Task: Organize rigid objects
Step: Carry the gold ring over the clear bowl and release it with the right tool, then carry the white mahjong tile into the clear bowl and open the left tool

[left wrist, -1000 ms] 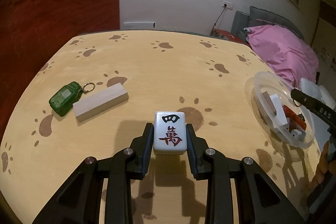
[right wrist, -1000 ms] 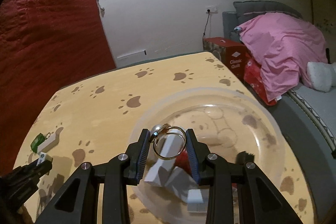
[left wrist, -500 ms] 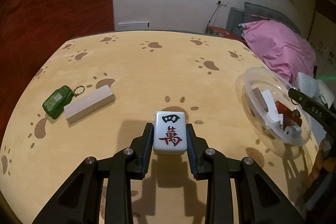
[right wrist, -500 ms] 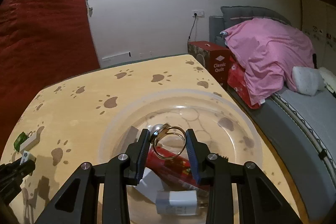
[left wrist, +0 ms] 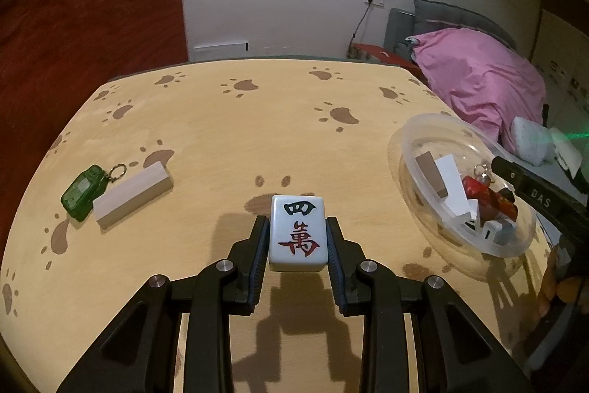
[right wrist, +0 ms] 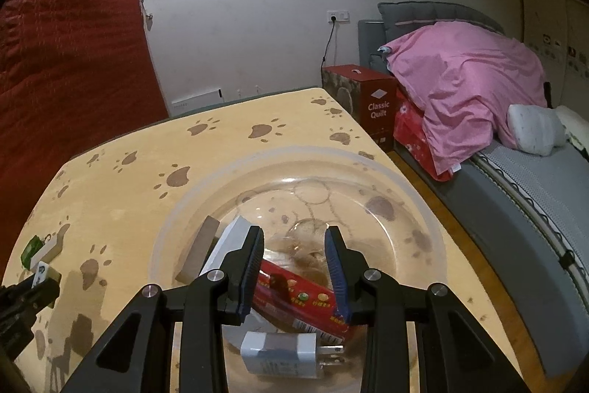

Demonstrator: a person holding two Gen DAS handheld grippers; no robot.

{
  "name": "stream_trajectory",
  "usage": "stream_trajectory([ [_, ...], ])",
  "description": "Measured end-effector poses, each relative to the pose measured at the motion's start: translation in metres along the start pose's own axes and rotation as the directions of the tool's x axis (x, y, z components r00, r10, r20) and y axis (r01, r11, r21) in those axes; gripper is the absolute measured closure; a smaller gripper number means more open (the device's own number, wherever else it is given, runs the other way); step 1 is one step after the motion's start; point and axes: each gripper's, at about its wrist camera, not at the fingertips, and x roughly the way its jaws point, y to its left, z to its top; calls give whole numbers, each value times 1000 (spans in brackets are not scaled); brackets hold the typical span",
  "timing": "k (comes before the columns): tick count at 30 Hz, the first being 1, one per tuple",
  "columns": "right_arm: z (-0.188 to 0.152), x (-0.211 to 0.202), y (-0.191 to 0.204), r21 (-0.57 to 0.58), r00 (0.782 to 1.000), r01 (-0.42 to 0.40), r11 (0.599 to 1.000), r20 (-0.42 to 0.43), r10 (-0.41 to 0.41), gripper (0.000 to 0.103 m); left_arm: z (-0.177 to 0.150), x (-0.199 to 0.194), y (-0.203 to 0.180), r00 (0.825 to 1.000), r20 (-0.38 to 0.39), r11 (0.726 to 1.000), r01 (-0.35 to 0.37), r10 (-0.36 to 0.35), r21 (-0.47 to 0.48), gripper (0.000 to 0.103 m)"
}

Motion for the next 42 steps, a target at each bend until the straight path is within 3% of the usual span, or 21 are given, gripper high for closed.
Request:
stream_trajectory([
  [21,-3,1,-10,17,1000,-10,1000,-8,10,64,1,3,-19,1000,-14,999,12,-12,35,72],
  [27,-4,0,-14,26,1000,-12,1000,-11,12,49,2,4,-23,1000,-15,999,17,-17,42,72],
  [31,-5,-2,-20,47,1000,-4,999,-7,5,26,3,3,-27,1000,-14,999,21,-20,50,72],
  [42,-11,-8,-38,33,998,-54,998,-29,55,13,5,7,-34,999,-23,998,39,-38,47,72],
])
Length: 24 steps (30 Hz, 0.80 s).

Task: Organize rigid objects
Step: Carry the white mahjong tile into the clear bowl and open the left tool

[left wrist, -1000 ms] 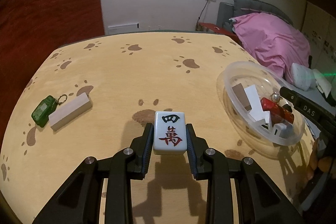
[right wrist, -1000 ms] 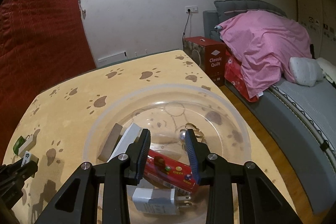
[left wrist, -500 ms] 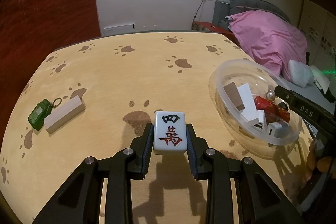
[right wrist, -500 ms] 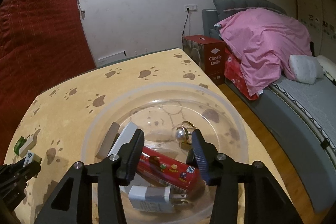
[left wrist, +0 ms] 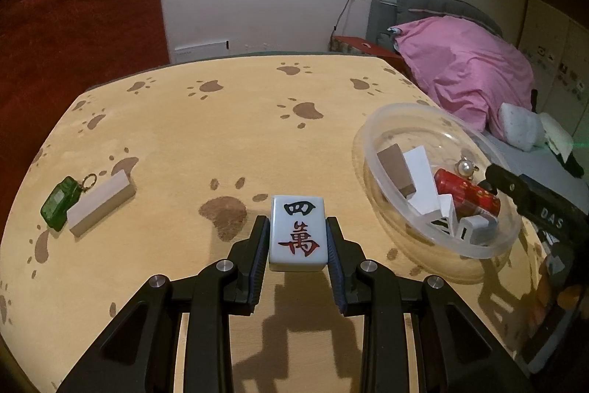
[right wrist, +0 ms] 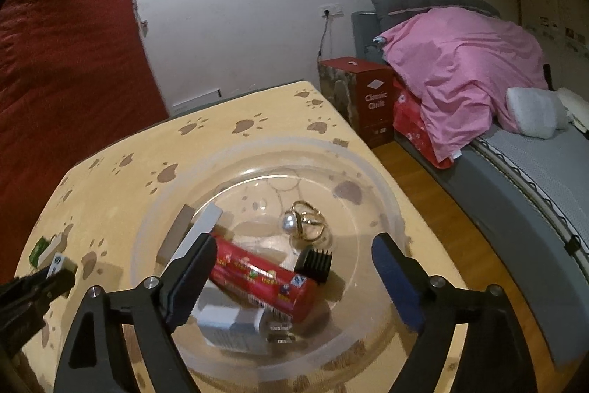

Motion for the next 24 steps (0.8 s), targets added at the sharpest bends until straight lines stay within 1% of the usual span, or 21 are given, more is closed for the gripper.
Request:
stream_trajectory([
  [5,-6,2,7,-44,996,-70,997,-50,68,11,0,0,-1,1000,0,1000,1,-1,0,72],
  [7,-8,5,12,-74,996,-71,995,-64,67,11,0,0,-2,1000,0,1000,1,-1,-1,72],
  [11,-11,17,19,-121,995,-30,992,-99,18,11,-1,-1,-5,1000,0,1000,3,-3,7,72],
  [15,-9,22,20,-148,994,27,989,-97,-42,11,-2,0,-11,1000,0,1000,10,-10,14,72],
  [17,-8,23,19,-153,994,56,987,-87,-70,11,-2,0,-13,1000,-1,1000,14,-14,19,72],
  [19,-6,22,17,-143,994,66,988,-76,-77,11,-2,1,-15,1000,-2,1000,18,-18,23,72],
  [23,-3,17,13,-127,992,119,985,-30,-124,11,1,1,-17,1000,1,999,23,-23,27,72],
  [24,-2,17,12,-122,992,118,985,-26,-122,11,2,1,-18,1000,2,999,25,-25,28,72],
])
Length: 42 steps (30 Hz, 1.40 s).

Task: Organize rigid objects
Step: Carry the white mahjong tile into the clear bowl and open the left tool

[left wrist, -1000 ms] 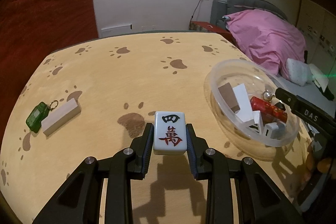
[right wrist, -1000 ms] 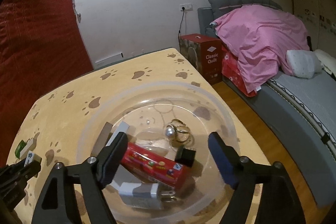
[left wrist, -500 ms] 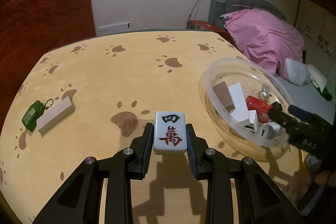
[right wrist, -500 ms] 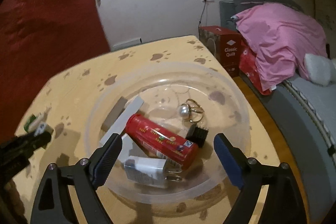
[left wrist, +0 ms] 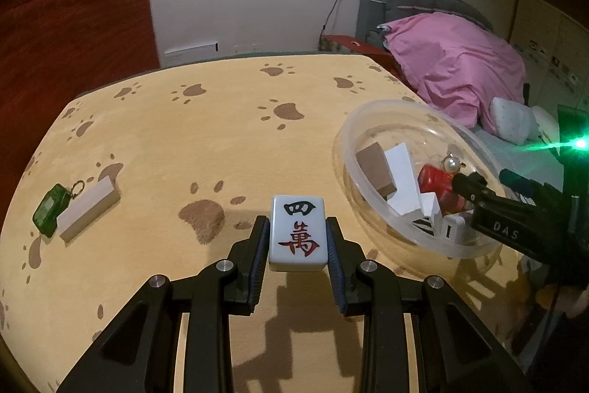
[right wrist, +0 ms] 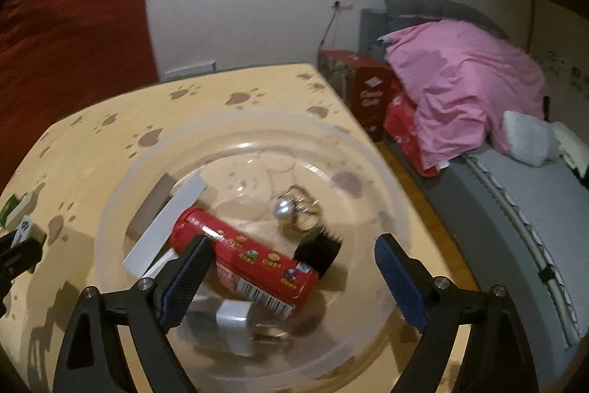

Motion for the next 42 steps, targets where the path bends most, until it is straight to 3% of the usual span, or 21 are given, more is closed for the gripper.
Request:
stream_trajectory([
  [26,-3,-15,-32,157,995,-16,987,102,0,10,40,18,-68,986,6,982,167,-169,92,72],
  [39,-5,-17,-45,204,992,-16,979,124,-10,10,38,32,-100,974,-41,965,224,-221,138,72],
  [41,-5,-16,-46,207,992,-16,978,124,-10,10,37,31,-101,973,-21,964,230,-229,135,71],
  [42,-5,-16,-46,207,992,-17,978,125,-9,10,38,31,-100,973,-14,964,230,-231,134,65],
])
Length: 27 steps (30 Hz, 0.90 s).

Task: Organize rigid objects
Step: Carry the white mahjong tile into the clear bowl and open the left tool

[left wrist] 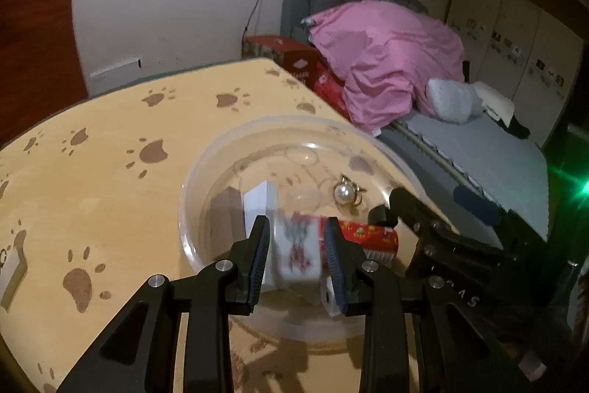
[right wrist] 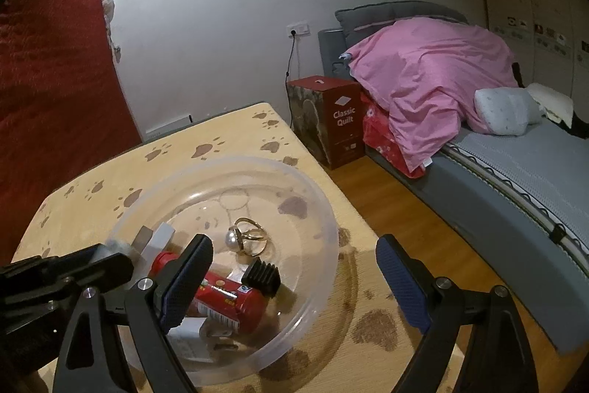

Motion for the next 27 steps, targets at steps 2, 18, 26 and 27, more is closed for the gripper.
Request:
stream_trajectory([
  [2,0,0,0,1,1000,2,1000,1,-2,10,0,-3,1,1000,18,1000,-2,2,-5,52],
  [18,-4,-2,-5,15,1000,-7,1000,0,7,10,-14,5,6,996,-20,994,-89,90,56,51],
  [26,-5,-3,-5,5,1000,-12,1000,-1,12,10,-11,30,7,991,-51,989,-123,128,86,50],
  [27,-6,-4,-5,6,1000,-12,1000,0,12,10,-10,32,7,990,-49,988,-128,132,89,50],
])
